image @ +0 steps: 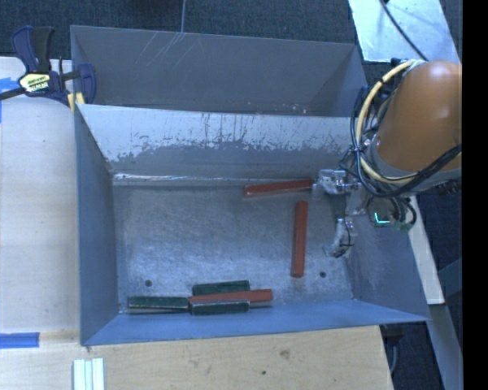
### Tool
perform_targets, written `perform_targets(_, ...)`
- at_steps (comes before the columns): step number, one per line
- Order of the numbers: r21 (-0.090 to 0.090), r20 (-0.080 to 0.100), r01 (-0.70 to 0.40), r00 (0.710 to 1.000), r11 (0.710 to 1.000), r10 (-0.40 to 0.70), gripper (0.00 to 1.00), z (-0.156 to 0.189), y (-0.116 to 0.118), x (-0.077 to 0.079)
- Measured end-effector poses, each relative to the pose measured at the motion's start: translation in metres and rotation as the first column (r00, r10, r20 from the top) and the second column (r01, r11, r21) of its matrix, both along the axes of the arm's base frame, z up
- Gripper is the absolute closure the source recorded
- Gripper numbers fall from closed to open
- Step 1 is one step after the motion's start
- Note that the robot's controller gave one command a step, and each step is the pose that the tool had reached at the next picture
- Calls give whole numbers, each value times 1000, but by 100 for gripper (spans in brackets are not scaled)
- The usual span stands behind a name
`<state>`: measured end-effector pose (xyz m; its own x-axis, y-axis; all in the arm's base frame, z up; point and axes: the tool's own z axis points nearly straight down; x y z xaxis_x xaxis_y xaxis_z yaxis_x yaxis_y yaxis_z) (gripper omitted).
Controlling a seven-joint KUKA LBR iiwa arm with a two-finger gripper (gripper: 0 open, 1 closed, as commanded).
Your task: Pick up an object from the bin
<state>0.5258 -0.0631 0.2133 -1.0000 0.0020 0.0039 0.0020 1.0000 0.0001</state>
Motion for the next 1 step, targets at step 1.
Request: perform_targets(1,2,0,-281,960,960,281,0,-104,18,-39)
